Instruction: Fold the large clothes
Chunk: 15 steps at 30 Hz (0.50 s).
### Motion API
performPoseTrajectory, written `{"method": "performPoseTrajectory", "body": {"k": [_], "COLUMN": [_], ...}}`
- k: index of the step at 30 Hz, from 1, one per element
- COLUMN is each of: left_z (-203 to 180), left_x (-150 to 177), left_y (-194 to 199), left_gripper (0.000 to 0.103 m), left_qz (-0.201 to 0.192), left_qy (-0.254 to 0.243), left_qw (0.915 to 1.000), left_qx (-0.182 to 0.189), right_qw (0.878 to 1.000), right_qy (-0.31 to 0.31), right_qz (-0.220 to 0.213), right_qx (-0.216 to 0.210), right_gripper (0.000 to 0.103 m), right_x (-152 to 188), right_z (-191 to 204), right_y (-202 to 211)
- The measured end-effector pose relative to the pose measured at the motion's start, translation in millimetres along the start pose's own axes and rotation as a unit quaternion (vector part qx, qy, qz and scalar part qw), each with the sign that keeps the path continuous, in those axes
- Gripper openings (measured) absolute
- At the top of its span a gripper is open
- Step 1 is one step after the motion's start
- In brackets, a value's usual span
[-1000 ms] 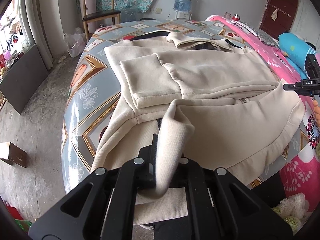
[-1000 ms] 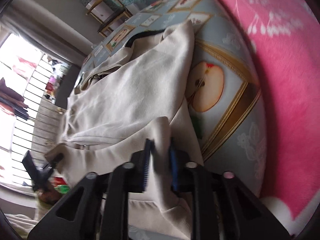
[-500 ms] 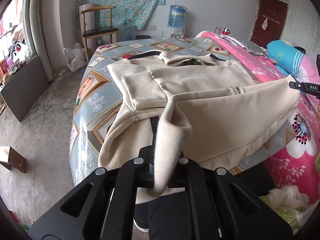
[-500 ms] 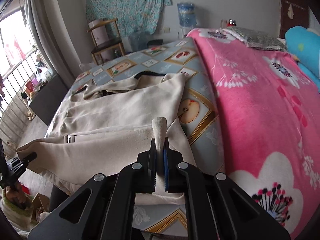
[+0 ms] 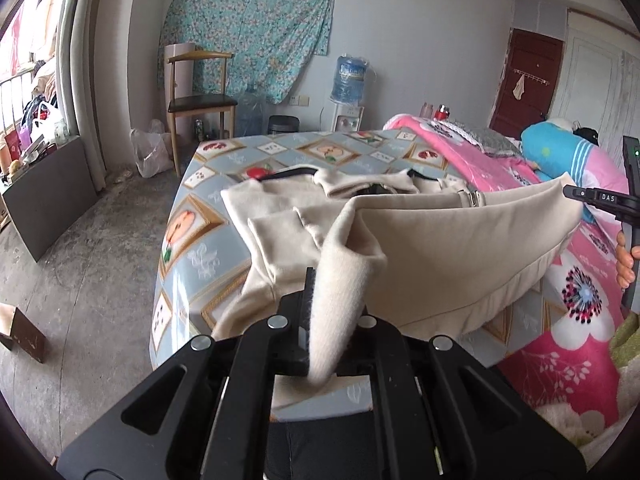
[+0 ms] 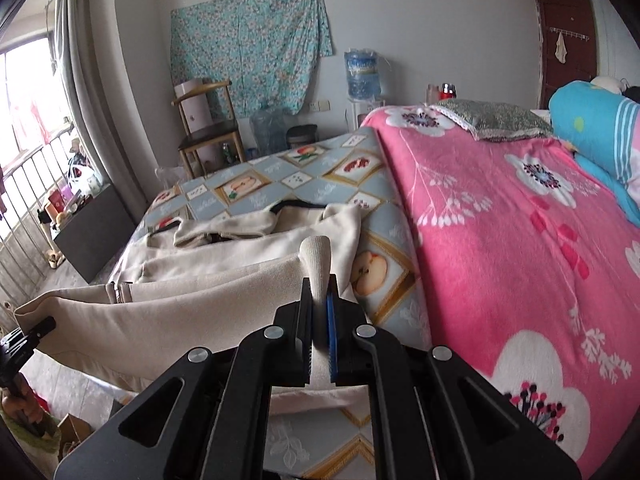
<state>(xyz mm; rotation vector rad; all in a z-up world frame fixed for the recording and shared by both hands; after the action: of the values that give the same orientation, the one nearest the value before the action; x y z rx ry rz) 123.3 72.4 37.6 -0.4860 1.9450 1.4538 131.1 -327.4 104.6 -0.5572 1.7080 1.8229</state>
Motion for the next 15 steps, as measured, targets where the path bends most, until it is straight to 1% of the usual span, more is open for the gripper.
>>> {"method": "performPoseTrajectory", "body": {"k": [4,6,8,10,11,12,13,14,15], "left_z": [8,14,25,37,45,51,59,65,71], "left_x": [-46,-77,-114,-149,-168,-182,-196,-205,-211], "left_y": [-21,-35,-53,-74,-89,-103,-123,-140,-164], "left_gripper": [0.005,0.005,0.005,0.005,0.005,0.005,0.005,0.005,0.005], "left_qz": [0.001,0.006,0.011,0.021,0.03,0.04,0.056,0.07,0.095], "left_qy": [-0.013,-0.021,-0.02,-0.021,-0.018,-0.013,-0.01,-0.009,-0.004], "left_qw": [0.9999,0.9997,0.9997,0.9995,0.9994,0.9991,0.9984,0.9975,0.9954], "left_qx": [-0.008,-0.007,-0.002,0.001,0.001,0.003,0.006,0.008,0.014], "right_qw": [1.0,1.0,1.0,1.0,1.0,1.0,1.0,0.999,0.999], "right_qy": [0.012,0.019,0.022,0.016,0.017,0.018,0.021,0.024,0.023], "right_qz": [-0.01,-0.015,-0.017,-0.013,-0.011,-0.009,-0.004,0.004,0.017], "right_qx": [-0.002,-0.001,-0.003,-0.005,-0.003,0.004,0.014,0.027,0.035], "right_gripper": [0.006,0.006,0.006,0.006,0.006,0.006,0.006,0.006,0.006], "right_x": [-46,-74,-105,-140,-152,-169,-178,-186,-189], "right_z": [2,2,-1,-5,-5,-6,-6,-4,-2], "right_y": [-26,-42,-62,-91,-103,-124,-141,-163,-184]}}
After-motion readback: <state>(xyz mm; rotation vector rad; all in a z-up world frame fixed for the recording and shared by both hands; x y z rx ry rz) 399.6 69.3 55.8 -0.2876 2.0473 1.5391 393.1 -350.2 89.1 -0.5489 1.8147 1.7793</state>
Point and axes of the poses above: each gripper's, at about its wrist camera, not at the fingertips, and y roughly against the way its jaws point, z to its left, x to its underside, the point moved 4 cm from there along -y, roughly the way its jaws point, and after that the axes turned 10 degrees about z, right-handed, at the moved point
